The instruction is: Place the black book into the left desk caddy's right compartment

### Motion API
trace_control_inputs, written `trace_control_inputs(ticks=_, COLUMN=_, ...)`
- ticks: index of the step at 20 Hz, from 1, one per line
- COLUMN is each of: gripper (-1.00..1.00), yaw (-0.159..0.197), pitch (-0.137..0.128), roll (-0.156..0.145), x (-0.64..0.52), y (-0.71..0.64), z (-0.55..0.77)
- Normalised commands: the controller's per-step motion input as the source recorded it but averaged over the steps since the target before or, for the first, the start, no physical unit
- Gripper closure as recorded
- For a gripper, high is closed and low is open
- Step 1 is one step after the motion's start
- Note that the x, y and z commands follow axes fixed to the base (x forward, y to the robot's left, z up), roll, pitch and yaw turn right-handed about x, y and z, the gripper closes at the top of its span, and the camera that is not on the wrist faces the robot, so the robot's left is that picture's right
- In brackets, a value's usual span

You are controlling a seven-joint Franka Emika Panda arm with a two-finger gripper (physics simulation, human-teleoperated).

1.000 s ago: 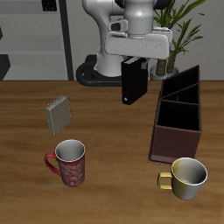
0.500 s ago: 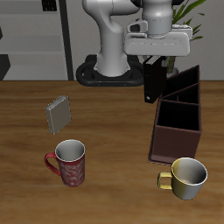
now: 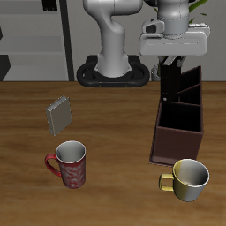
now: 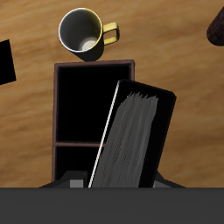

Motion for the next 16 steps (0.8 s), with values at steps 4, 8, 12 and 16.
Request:
trace_control_inputs(ticks=4, gripper=1.0, yaw=-0.006, pitch=-0.011, roll=-0.041, x=0.16, y=0.34, z=0.3)
trace_control_inputs(ticks=8, gripper=1.0, yaw=0.043, pitch=-0.027, roll=0.004, x=0.11, y=0.37, z=0.19)
trace_control_inputs(ticks=12, gripper=1.0, yaw=0.025, pitch=-0.019, roll=0.001, x=0.12, y=0.16, z=0.07)
trace_control_inputs(ticks=16, gripper=1.0, yaw=-0.026, pitch=0.021, roll=-0.019, x=0.29, y=0.08, z=0.09)
